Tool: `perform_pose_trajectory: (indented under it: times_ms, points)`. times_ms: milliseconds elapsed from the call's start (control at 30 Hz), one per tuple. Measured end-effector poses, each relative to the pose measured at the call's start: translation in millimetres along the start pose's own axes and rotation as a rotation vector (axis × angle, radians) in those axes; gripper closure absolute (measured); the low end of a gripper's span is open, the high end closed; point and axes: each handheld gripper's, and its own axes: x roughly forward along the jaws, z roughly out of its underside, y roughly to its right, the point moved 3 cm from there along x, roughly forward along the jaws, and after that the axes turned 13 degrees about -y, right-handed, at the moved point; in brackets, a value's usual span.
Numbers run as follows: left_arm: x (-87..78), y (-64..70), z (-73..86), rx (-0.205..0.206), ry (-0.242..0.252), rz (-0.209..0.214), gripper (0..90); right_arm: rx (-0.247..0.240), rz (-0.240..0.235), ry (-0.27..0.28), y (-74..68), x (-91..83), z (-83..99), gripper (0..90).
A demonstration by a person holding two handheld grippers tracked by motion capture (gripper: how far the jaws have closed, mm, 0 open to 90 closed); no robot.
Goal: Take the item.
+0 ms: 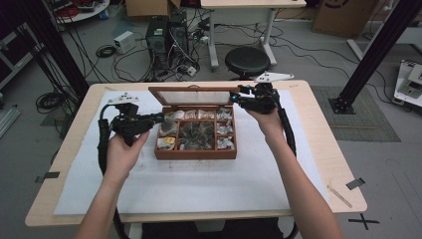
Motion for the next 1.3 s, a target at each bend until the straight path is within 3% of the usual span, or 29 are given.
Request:
perform_pose_trajectory:
  times_ms: [200, 667, 900, 1300]
  points:
    - [-20.9, -10.1, 6.6, 0.006, 0.014, -0.056, 89.4, 0.001, 0.006, -0.002, -0.4, 0.2, -0.7, 53.4]
    - [-54.4, -30.8, 37.8, -0.015, 0.019, -0.105, 89.4, -0.002, 0.014, -0.006, -1.0, 0.3, -1.6, 53.2]
    - [-57.4, -36.4, 54.0, -0.024, 0.013, -0.112, 89.4, -0.004, 0.014, -0.009, -1.5, 0.1, -1.6, 53.2]
    - [-49.0, -43.3, 71.5, -0.042, -0.007, -0.123, 89.4, -0.003, 0.016, -0.009, -1.7, 0.0, -1.7, 53.2]
